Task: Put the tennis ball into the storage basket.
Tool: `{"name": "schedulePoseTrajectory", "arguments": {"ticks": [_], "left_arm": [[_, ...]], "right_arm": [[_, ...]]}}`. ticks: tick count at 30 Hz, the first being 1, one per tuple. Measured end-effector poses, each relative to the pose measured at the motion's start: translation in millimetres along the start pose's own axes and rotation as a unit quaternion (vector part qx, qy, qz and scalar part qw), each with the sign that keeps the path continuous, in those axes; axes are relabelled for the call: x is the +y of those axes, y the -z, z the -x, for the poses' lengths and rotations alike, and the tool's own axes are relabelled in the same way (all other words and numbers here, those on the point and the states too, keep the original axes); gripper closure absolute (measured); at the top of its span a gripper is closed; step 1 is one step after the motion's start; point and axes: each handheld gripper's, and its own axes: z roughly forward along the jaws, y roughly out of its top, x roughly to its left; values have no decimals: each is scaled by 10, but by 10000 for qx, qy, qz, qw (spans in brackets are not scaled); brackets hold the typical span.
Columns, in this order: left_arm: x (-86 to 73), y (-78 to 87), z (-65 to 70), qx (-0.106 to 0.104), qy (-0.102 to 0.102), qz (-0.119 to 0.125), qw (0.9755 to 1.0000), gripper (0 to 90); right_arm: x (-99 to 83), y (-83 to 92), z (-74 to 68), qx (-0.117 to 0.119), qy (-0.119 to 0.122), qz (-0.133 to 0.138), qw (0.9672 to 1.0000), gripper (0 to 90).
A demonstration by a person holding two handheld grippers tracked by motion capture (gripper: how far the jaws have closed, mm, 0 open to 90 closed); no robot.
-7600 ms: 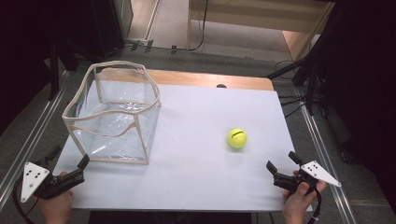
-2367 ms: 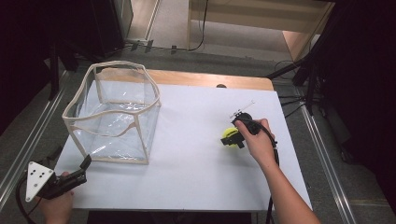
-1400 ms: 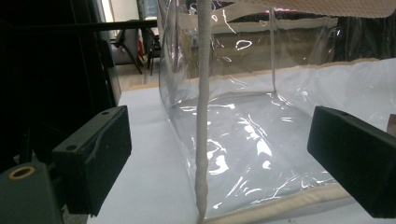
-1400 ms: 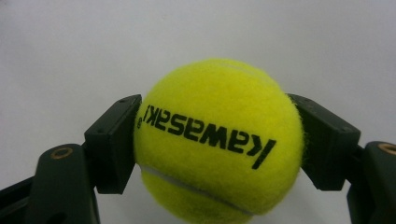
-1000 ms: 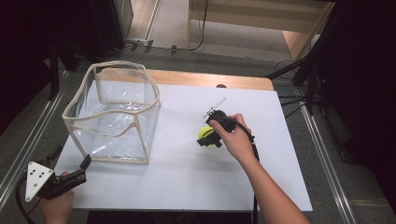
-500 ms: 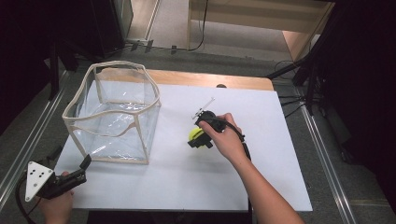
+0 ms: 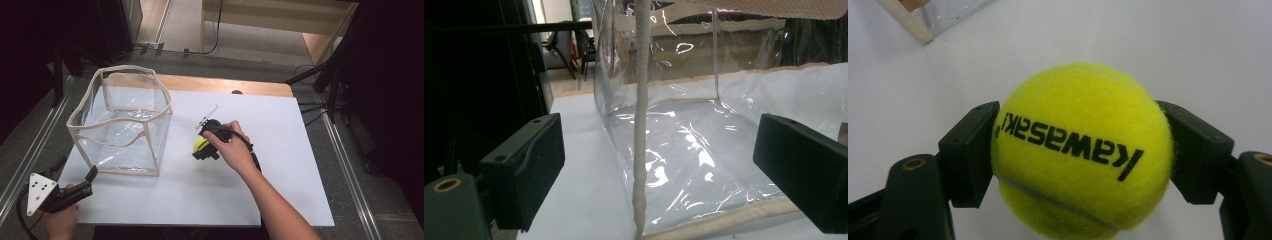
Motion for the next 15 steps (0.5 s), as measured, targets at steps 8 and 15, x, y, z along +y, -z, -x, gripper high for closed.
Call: {"name": "schedulePoseTrajectory", "arguments": {"ticks": [8, 15], "left_arm": [[0, 0, -2, -1, 8, 2, 10000, 68], [0, -1, 0, 1, 24, 2, 10000, 68]], "right_arm": [[82, -54, -82, 47, 133, -13, 9999, 226], [138, -88, -147, 76, 216, -12, 9997, 226]]}}
